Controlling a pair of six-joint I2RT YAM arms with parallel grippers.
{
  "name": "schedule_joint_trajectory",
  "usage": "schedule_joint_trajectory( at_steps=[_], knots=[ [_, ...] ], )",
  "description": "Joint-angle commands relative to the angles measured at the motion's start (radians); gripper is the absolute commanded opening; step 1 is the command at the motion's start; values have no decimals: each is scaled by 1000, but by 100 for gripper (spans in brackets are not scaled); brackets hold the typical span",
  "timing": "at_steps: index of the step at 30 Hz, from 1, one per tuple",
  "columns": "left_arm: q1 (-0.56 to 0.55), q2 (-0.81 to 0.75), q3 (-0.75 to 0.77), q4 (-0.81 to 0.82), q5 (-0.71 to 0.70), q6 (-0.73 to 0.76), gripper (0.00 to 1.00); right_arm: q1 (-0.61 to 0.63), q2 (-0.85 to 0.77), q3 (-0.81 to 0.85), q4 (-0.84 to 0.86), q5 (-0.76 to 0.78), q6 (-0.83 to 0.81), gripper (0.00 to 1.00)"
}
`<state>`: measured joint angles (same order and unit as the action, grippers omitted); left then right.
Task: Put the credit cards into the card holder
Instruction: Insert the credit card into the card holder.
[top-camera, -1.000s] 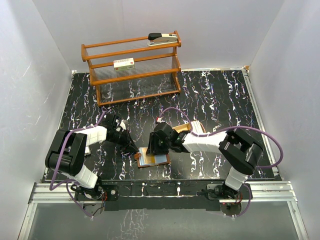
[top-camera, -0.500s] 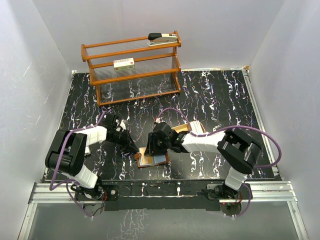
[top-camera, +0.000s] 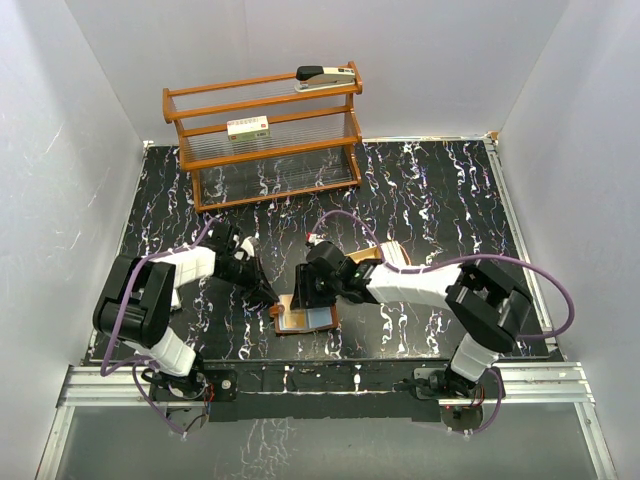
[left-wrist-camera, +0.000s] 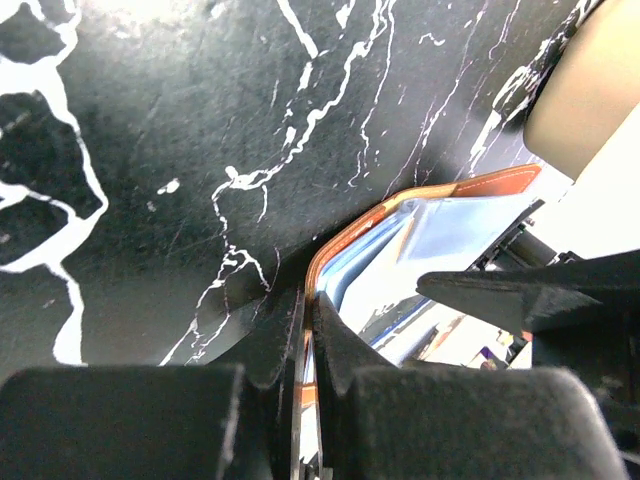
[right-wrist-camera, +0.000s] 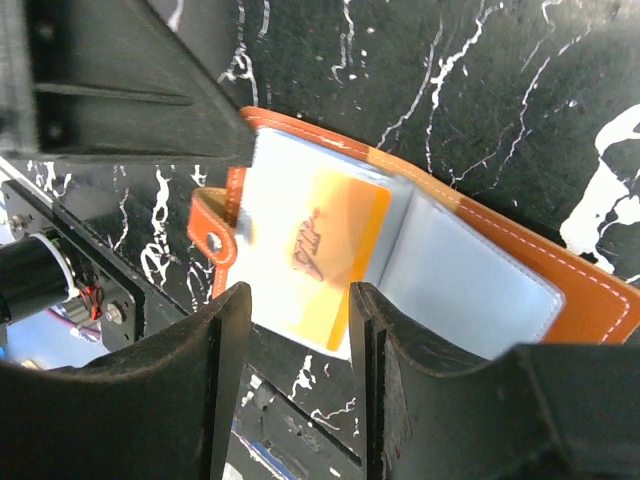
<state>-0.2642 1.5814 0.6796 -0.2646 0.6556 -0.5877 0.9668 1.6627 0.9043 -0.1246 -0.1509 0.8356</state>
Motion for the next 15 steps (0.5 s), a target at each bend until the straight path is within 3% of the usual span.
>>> schedule_joint_trajectory(
  at_steps=[1, 11, 15],
  knots=[
    [-5, 34, 44, -80, 86, 70, 0, -1, -96, 100, -88, 59, -106, 42],
    [-5, 31, 105, -151, 103, 157, 0, -104, -129, 281, -476, 388, -292, 46],
    [-6, 40, 111, -174, 128, 197, 0, -142, -159, 251, -497, 486, -320, 47]
  ],
)
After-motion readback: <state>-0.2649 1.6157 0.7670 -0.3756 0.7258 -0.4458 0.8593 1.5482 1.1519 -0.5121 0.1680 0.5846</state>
